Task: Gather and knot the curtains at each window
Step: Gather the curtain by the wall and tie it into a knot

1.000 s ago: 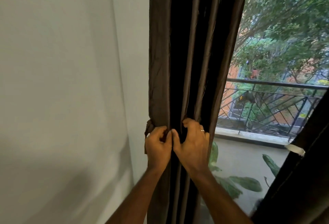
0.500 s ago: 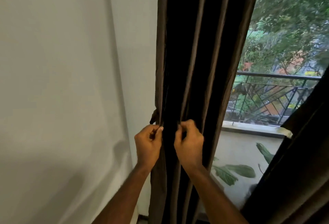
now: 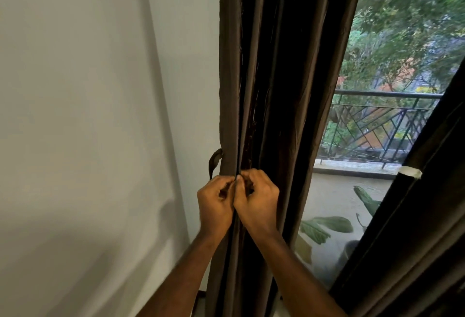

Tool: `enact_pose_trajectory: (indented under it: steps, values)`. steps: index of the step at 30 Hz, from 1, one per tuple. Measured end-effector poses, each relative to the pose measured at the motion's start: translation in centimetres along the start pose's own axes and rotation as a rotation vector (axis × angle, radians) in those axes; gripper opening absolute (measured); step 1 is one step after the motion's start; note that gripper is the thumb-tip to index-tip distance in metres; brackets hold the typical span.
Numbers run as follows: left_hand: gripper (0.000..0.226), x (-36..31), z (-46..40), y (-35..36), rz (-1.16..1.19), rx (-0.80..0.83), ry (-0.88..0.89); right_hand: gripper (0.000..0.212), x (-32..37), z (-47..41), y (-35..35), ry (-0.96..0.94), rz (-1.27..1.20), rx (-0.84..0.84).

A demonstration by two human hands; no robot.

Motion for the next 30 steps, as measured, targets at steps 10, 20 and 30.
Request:
enact_pose_trajectory:
  steps: [10,20,30]
  values:
    - [0.022,-1.7,-0.6,-1.0,0.009,-0.062,-0.004,0.015,-0.7,-1.0,-0.7,-0.019,0.079,0.034]
    - [0.03,-3.0,-3.2,0.8,-0.067,-0.116,-0.055,0.004,0.4,-0.8,-3.2,-0.288,0.047,0.099]
    - [0.012,-2.4,-2.8,1.3,-0.039,-0.139,-0.029,0.012,-3.6,-3.2,-6.2,-0.129,0.059,-0.125]
Point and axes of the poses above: each hand's wrist, its own z-axis away from the middle knuckle, its own y-axis out of the palm, x = y × z, the point moved 5 cm from there along -z, towards the middle knuckle, and after that the axes turned 1 degree about -x, right-handed, at the moved point
